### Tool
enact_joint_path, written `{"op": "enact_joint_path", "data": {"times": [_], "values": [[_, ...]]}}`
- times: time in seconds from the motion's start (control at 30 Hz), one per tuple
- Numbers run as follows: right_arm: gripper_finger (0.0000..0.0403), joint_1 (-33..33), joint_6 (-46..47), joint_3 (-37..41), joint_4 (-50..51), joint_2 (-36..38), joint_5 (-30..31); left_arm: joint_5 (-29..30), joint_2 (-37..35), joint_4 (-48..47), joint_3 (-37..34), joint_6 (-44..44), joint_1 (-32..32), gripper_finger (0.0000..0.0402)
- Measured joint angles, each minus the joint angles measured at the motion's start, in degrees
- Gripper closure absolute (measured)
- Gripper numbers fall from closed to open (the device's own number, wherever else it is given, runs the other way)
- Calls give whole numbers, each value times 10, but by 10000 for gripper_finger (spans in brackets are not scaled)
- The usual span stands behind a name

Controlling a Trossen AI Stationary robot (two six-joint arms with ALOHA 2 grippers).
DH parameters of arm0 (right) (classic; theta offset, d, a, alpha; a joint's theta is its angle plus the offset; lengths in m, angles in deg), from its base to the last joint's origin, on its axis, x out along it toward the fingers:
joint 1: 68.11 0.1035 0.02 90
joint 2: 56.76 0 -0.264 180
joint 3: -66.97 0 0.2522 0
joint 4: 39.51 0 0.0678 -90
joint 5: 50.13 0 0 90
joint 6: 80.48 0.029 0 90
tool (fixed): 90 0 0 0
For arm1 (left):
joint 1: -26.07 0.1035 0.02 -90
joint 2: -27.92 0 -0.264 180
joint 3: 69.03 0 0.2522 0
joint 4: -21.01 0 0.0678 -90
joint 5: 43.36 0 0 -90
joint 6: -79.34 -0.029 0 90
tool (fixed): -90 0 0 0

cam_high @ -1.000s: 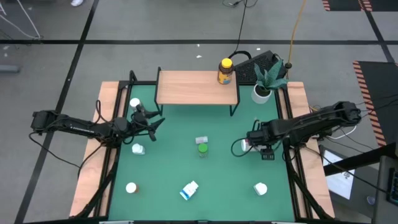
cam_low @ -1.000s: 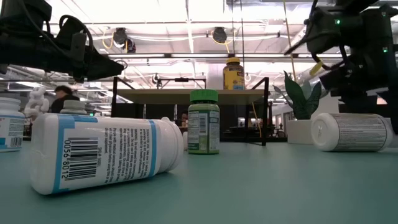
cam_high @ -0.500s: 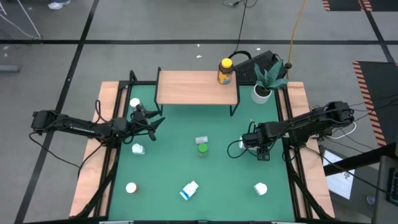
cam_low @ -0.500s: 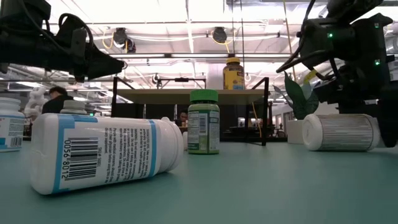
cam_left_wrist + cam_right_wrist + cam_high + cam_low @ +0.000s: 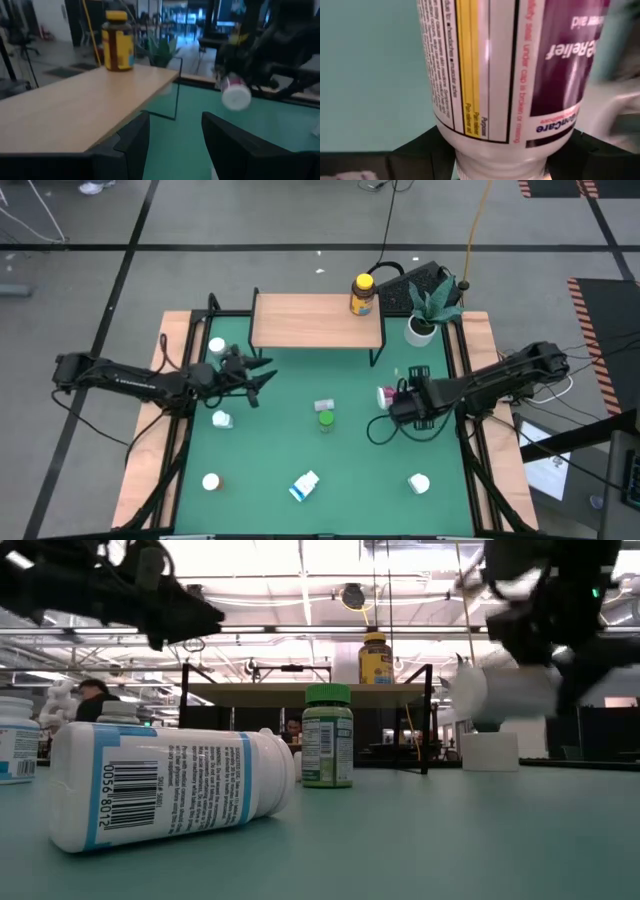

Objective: Pick and place medicine bottles onto shelf by color
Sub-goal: Put the purple medicine bottle on the shelf

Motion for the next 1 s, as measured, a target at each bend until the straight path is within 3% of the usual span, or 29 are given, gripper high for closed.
{"op": "enact_joint_path", "data": {"times": [0.23,0.43,0.57,0.7,0.87,1.0], "values": [[171,34,-194,-65,-32,0,242,-18,117,-56,126,8,0,204],[173,33,-457,-67,-219,0,417,-109,175,-142,241,14,0,141],[170,33,-673,-67,-391,0,498,-183,205,-158,293,28,0,97],[171,32,-801,-67,-523,0,470,-213,245,-159,327,33,0,62],[170,18,-894,-67,-560,0,415,-215,302,-163,353,36,0,37],[168,1,-923,-67,-586,0,404,-220,332,-170,370,44,1,27]]}}
